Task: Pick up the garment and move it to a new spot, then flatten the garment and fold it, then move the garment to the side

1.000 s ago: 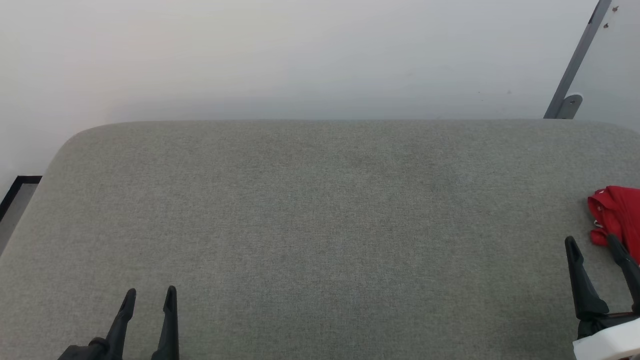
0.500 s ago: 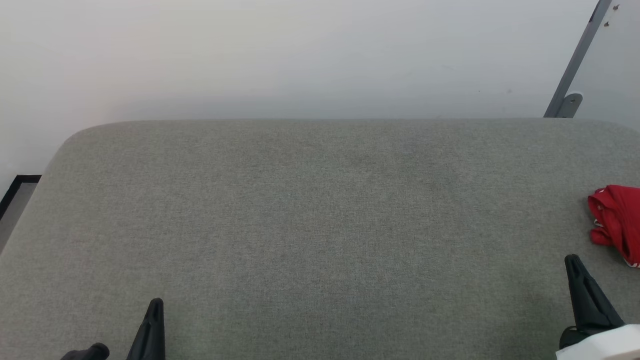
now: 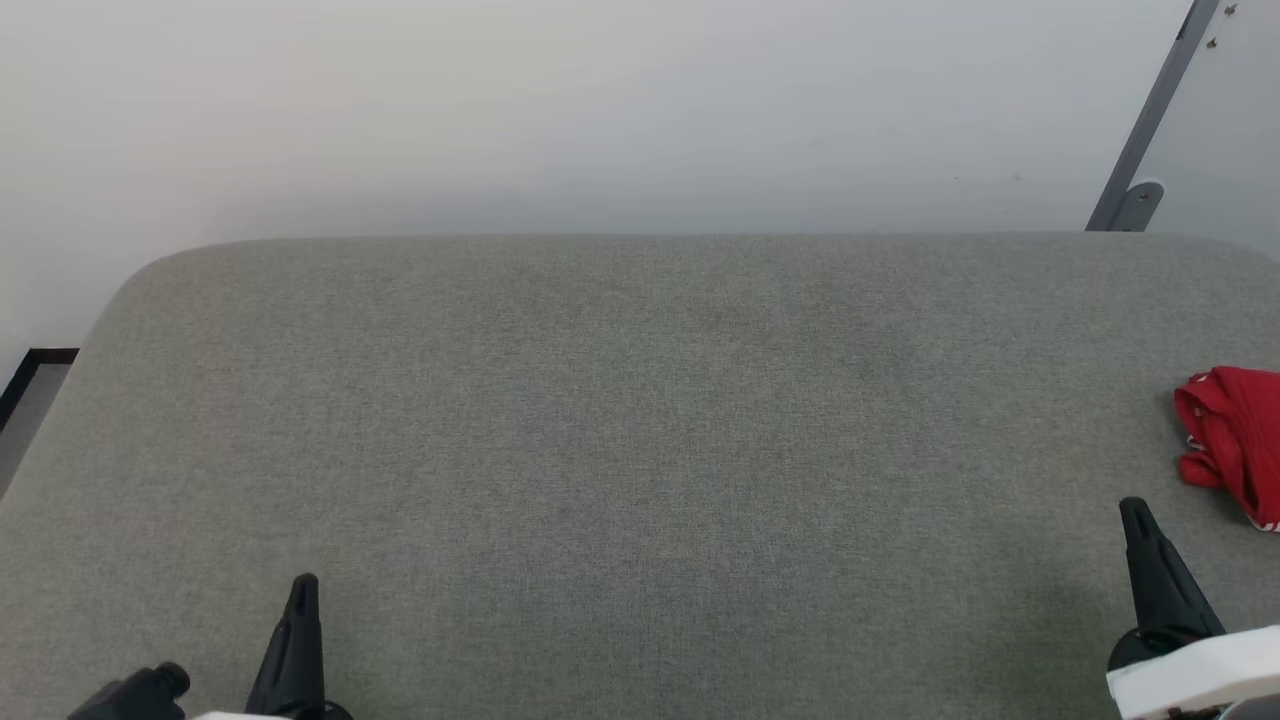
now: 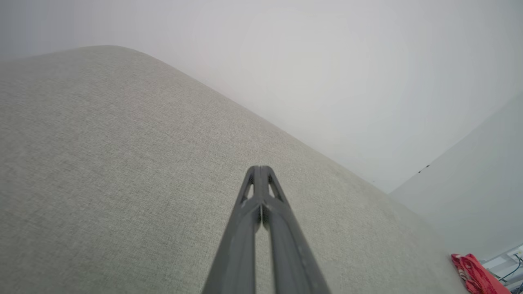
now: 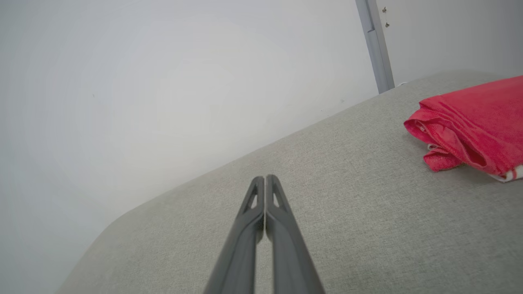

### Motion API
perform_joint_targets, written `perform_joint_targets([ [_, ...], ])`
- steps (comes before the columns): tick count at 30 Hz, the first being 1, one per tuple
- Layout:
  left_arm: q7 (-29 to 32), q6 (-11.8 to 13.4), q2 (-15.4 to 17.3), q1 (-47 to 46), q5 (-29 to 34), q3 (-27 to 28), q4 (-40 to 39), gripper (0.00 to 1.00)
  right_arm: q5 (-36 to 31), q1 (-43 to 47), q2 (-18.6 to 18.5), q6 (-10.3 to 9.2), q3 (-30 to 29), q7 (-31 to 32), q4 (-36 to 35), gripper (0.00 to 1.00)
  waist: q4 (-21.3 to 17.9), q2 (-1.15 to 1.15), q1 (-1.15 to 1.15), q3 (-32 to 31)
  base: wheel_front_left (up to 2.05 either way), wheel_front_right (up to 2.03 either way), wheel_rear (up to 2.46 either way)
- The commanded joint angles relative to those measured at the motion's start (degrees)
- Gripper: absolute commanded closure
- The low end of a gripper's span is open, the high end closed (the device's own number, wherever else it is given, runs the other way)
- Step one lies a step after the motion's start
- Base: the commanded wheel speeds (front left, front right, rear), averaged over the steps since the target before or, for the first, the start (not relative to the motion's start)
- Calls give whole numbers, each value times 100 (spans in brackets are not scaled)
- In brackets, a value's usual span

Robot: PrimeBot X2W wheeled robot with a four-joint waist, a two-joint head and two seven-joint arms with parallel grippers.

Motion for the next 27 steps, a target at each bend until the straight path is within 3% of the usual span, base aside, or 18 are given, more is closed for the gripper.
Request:
perform_joint_targets([
  [1,33,-2,12,-177,-172,37,-58,100,164,-175,-12,0,-48,43,-60,100,-1,0,0,2,0,0,0],
  [27,534,-6,-75,-617,-2074,152,140,100,1864,-508,334,0,-112,412,252,100,-38,0,0,51,0,0,0],
])
